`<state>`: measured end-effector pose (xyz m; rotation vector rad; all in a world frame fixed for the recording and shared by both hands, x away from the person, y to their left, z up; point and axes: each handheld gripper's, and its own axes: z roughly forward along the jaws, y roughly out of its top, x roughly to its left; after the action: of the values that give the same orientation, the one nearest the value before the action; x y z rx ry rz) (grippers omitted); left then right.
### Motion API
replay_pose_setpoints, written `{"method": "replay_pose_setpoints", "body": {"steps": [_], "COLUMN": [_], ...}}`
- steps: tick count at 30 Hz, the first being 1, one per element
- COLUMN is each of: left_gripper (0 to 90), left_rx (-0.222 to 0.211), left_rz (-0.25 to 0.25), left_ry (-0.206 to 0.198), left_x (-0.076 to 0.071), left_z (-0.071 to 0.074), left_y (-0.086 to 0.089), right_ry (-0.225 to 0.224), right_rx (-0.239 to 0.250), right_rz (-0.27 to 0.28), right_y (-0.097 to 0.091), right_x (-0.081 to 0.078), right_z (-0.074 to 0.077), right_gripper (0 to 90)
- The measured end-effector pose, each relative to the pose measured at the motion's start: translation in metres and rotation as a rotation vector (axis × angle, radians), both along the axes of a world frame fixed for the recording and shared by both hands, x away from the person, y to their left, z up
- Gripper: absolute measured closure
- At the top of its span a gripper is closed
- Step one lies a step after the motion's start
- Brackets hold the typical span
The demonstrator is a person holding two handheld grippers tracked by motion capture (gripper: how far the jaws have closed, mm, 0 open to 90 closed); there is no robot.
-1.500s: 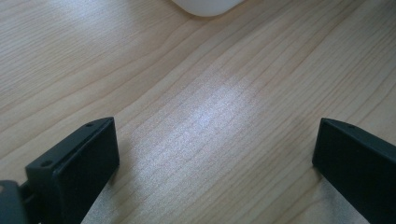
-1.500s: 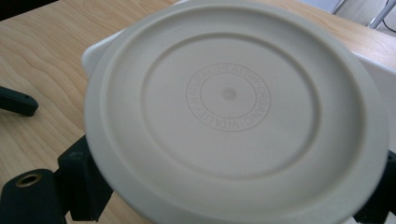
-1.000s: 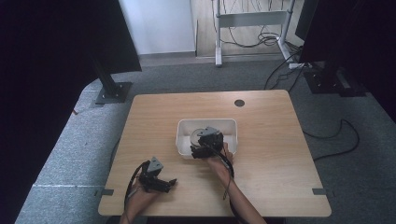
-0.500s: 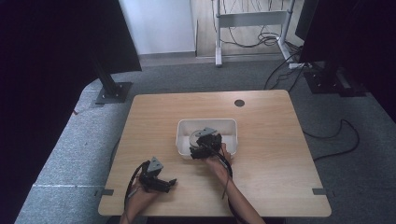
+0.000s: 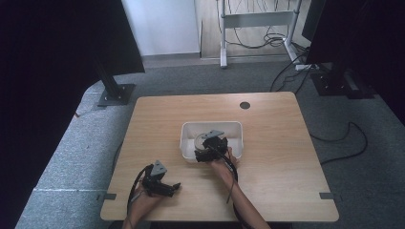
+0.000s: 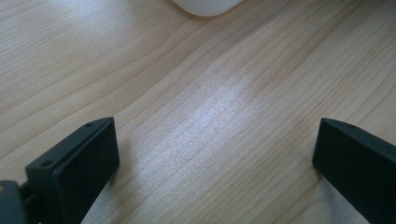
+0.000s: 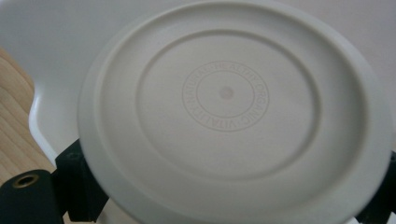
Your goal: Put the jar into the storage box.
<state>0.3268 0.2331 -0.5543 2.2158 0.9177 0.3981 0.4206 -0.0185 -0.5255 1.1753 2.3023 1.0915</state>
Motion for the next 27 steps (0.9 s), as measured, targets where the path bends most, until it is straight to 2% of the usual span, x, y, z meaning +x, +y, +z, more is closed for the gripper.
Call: {"method": "replay_pose_setpoints", "body": {"steps": [5,17,27], "left_gripper": [0.2,0.2,0.2], "left_rx": [0.000,0.002,0.002], "left_rz": [0.000,0.000,0.000], "left_ry": [0.000,0.002,0.001], "left_x": [0.000,0.000,0.000], "left_z": [0.000,0.000,0.000], "left_y": [0.000,0.000,0.000], "right_ry": [0.017,-0.034,-0.044], "right_rx": [0.033,0.001,-0.007], "right_rz": [0.008,0.038,0.049], "right_y": [-0.002,-0.006,-0.013], "right_x": [0.001,-0.009,-0.017], "right_z": [0.001,0.012,0.019], "right_gripper": [2.0,1.3,2.0]}}
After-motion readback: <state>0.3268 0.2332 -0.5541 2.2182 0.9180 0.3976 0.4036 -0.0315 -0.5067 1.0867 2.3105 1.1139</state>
